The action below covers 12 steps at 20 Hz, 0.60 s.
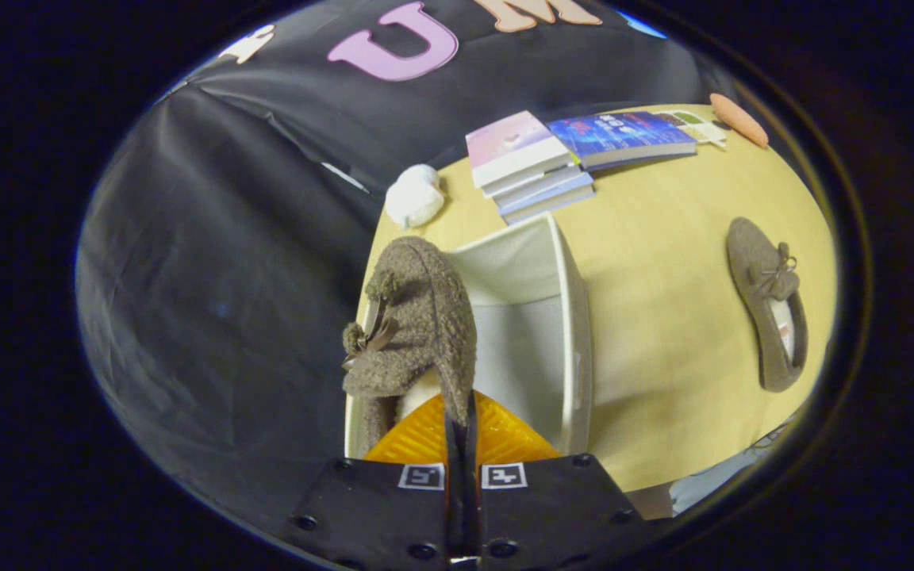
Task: Open the storage box then place both shoes into the box .Put the left shoe in first, then the right shoe, with the right side of both shoes facing outward in a uniform manner.
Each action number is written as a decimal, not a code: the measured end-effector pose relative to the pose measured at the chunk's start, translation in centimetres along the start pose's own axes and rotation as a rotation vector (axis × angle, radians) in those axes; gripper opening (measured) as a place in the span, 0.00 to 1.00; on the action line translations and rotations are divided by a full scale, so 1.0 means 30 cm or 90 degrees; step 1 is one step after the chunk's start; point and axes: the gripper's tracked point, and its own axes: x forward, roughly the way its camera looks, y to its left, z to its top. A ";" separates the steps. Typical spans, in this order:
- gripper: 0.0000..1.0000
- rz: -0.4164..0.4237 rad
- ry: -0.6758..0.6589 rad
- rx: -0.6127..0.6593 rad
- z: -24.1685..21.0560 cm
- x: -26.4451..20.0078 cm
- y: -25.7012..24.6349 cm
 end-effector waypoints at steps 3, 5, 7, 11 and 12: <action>0.03 -0.028 0.030 0.011 -0.040 0.065 0.006; 0.03 -0.051 0.043 0.031 -0.051 0.104 0.005; 0.03 -0.073 0.049 0.060 -0.059 0.145 0.003; 0.04 -0.103 0.061 0.116 -0.094 0.220 0.029; 0.04 -0.110 0.057 0.106 -0.094 0.237 0.031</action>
